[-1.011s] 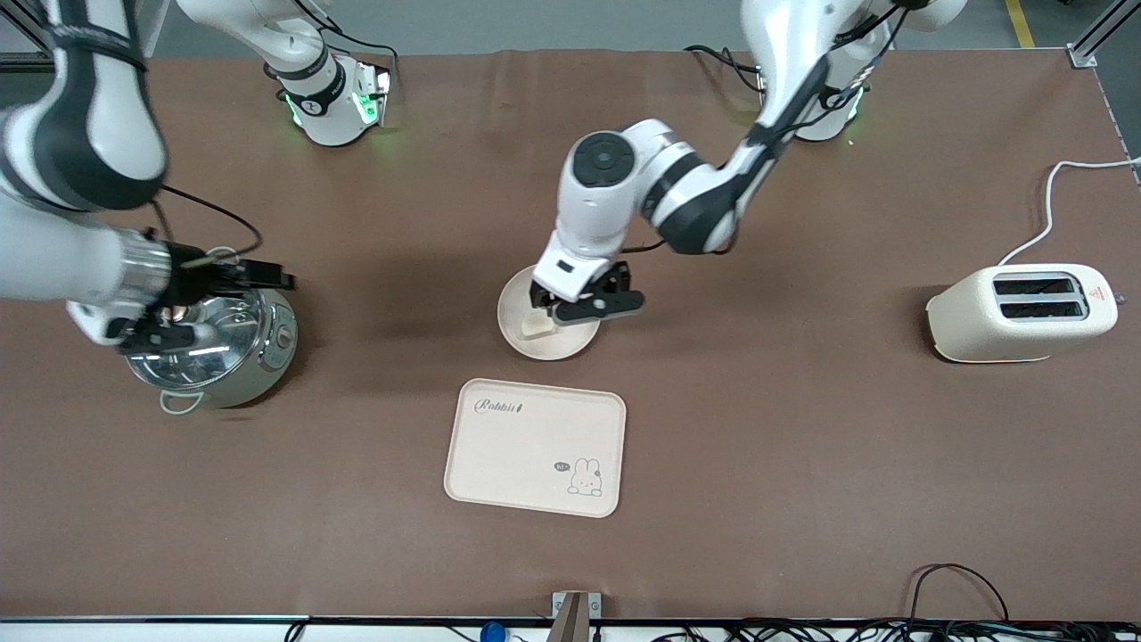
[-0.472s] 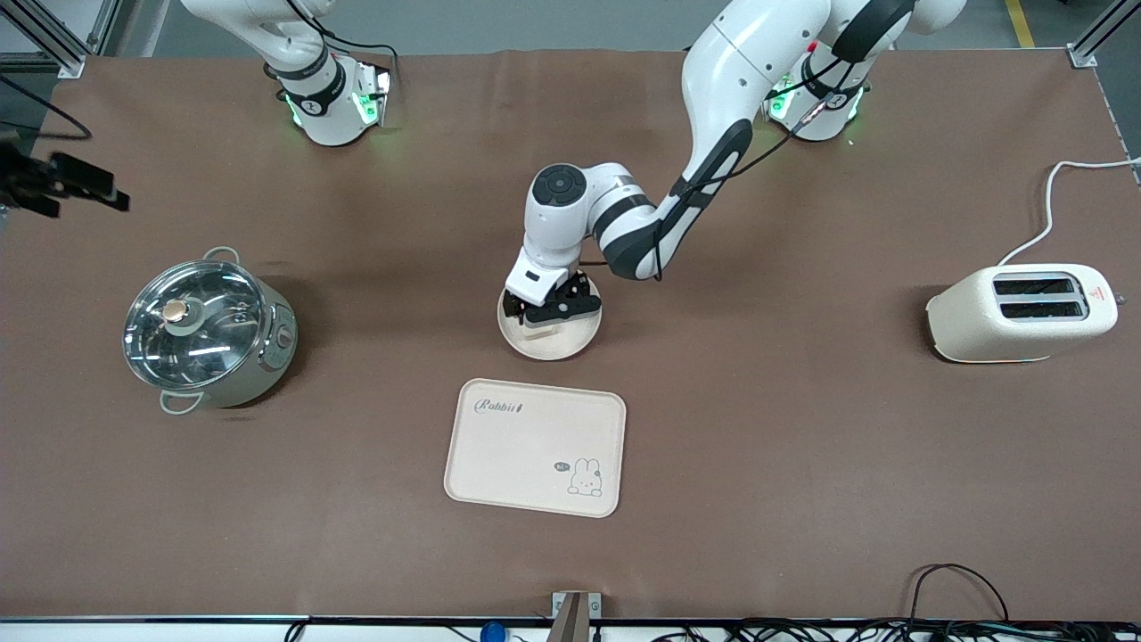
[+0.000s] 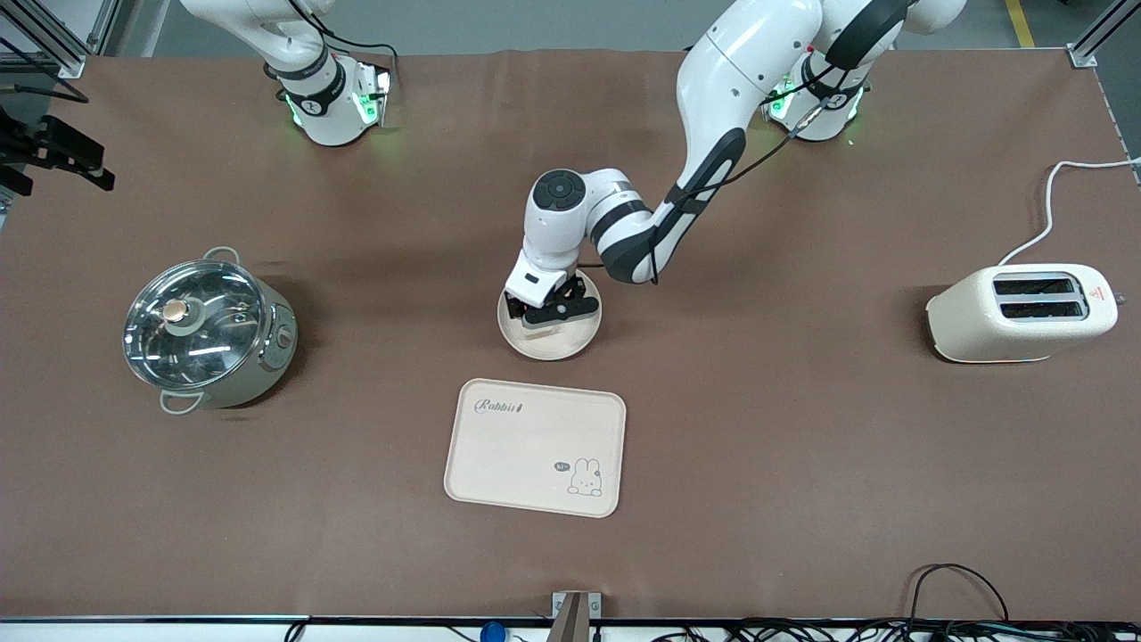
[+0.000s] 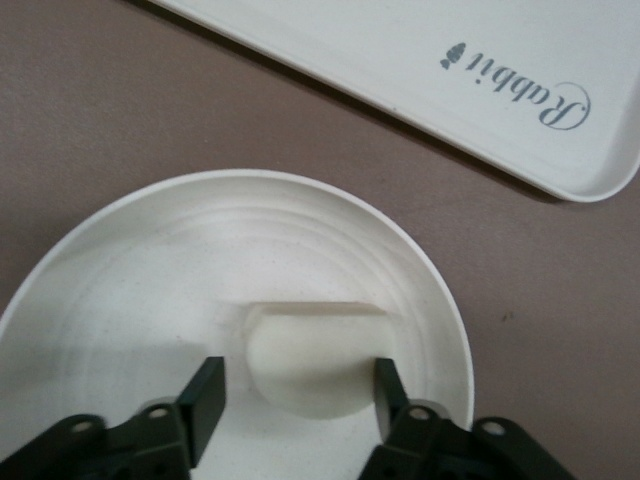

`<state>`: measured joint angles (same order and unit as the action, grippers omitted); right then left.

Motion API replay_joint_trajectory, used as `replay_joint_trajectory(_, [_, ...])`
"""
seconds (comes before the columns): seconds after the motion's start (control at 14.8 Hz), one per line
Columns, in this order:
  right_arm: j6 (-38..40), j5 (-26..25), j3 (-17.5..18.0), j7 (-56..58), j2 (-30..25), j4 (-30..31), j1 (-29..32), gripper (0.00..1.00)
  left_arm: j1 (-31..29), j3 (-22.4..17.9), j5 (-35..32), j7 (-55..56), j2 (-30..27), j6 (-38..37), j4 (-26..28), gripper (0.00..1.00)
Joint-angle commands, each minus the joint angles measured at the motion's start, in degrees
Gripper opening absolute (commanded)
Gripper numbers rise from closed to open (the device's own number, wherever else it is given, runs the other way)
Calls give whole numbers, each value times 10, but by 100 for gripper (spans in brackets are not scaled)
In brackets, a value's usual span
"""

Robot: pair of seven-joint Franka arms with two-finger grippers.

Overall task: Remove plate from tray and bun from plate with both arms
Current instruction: 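Close the left gripper on the white bun on the plate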

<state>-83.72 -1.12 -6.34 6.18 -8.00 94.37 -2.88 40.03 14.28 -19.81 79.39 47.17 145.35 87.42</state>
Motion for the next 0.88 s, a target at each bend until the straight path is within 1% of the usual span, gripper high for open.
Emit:
replay_joint_trajectory(0.0, [-4, -12, 2, -23, -7, 8, -6, 100, 8, -7, -14, 27, 11, 19, -10, 33])
replay_joint_trajectory(0.07, [-1, -12, 1, -23, -7, 7, -6, 100, 8, -7, -14, 34, 13, 22, -10, 19])
replay_joint_trajectory(0.13, [0, -12, 1, -20, -6, 6, -6, 100, 8, -7, -14, 39, 13, 26, -10, 9])
replay_joint_trajectory(0.2, [1, -10, 1, -20, -6, 9, -4, 100, 8, -7, -14, 45, 13, 27, -10, 1])
replay_joint_trajectory(0.4, [8, -12, -1, -13, -6, 5, -1, 100, 8, -7, -14, 46, 12, 26, -10, 0])
replay_joint_trajectory(0.54, [6, -12, -3, -11, -4, 3, 1, 100, 2, -7, -15, 42, 0, 13, -12, 0])
replay_joint_trajectory(0.61, [5, -12, -3, -10, -4, 2, 2, 100, -4, -7, -18, 30, -15, -13, -14, 0])
replay_joint_trajectory(0.67, [4, -12, -3, -7, -4, 2, 2, 100, -18, -6, -19, -3, -36, -58, -16, 0])
replay_joint_trajectory(0.81, [0, -5, -4, 14, 0, 1, 2, 100, -65, 6, 1, -124, -82, -149, -16, 0])
